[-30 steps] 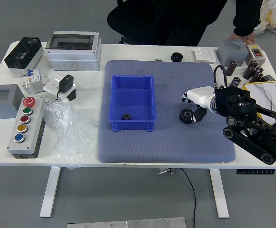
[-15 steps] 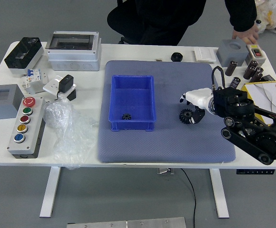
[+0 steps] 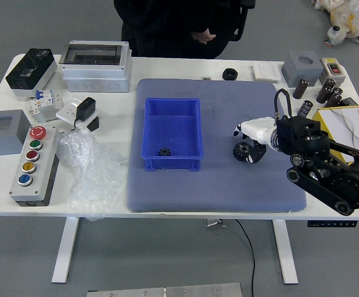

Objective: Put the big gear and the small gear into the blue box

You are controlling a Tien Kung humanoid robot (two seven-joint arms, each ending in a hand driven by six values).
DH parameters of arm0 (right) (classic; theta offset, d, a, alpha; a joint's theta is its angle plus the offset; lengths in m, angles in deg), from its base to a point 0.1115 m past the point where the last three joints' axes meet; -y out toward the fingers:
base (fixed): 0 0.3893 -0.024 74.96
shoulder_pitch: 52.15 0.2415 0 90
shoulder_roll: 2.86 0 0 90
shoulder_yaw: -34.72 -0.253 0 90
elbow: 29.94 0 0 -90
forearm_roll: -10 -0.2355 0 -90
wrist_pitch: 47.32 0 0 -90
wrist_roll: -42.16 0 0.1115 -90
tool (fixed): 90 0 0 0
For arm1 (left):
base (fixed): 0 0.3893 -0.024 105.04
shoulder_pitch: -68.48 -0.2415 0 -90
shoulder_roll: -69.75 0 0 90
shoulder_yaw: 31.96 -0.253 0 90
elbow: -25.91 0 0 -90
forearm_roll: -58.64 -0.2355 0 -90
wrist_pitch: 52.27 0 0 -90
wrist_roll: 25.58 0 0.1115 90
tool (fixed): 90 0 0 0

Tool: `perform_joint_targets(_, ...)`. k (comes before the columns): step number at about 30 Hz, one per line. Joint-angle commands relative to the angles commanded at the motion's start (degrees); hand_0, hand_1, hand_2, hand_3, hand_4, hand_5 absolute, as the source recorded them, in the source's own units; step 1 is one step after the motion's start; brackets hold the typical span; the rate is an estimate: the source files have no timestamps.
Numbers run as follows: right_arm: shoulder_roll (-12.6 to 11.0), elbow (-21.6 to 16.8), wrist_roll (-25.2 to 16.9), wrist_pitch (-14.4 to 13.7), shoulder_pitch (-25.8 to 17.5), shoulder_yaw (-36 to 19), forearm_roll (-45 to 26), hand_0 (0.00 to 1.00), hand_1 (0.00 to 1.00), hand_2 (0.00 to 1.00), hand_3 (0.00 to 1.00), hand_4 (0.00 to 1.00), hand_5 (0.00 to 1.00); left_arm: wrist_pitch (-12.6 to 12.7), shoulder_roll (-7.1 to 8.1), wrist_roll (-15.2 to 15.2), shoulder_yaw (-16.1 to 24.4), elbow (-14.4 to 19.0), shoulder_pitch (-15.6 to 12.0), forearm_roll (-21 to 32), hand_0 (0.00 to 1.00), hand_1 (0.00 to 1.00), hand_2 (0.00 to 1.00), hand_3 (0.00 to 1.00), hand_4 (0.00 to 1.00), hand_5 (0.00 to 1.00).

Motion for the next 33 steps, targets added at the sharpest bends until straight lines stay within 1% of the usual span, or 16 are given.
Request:
perform_joint_targets(14,-0.1,0.5,-0.3,-0.5,-0.5,0.1,0.1,0.54,0.58,0.772,0.846,0.814,0.114,0.0,-0.19,0.0,-0.1,0.0,0.1,0.0,0.859,0.827,0.825,0.775,0.594,0.37)
perform_joint_targets(15,0.0,0.5,-0.3,-0.5,-0.5,0.1,0.1,0.535,0.574,0.762,0.823,0.81,0.111,0.0,-0.2,0.0,-0.1,0.0,0.1,0.0,0.859,0.827,0.826,0.774,0.594,0.371)
perform_joint_targets(20,0.2,0.7,-0.4,-0.8,-0.8,0.2,0.4,0.535,0.574,0.762,0.823,0.81,0.111,0.0,-0.24,0.0,-0.1,0.0,0.0,0.0,0.859,0.827,0.826,0.774,0.594,0.371)
perform_joint_targets(21,0.2,0.7,-0.4,-0.9,-0.9,0.2,0.4,0.519,0.559,0.723,0.774,0.801,0.109,0.0,-0.25,0.0,-0.1,0.0,0.0,0.0,0.859,0.827,0.825,0.774,0.594,0.371)
perform_joint_targets(26,0.4,0.9,-0.4,-1.2,-1.1,0.2,0.7,0.519,0.559,0.723,0.774,0.801,0.109,0.0,-0.26,0.0,-0.1,0.0,0.0,-0.1,0.859,0.827,0.825,0.774,0.594,0.371)
perform_joint_targets(27,0.4,0.9,-0.4,-1.3,-1.1,0.2,0.8,0.49,0.537,0.699,0.734,0.789,0.099,0.0,-0.26,0.0,-0.1,0.0,0.0,-0.1,0.859,0.827,0.825,0.774,0.594,0.371)
perform_joint_targets(32,0.5,1.1,-0.4,-2.0,-1.2,0.2,1.2,0.49,0.537,0.699,0.734,0.789,0.099,0.0,-0.25,-0.1,-0.1,0.0,0.1,-0.2,0.859,0.827,0.825,0.774,0.594,0.371)
perform_joint_targets(33,0.6,1.2,-0.5,-2.2,-1.2,0.2,1.3,0.437,0.49,0.626,0.63,0.776,0.099,0.0,-0.25,-0.1,-0.1,0.0,0.1,-0.2,0.859,0.827,0.825,0.774,0.594,0.371)
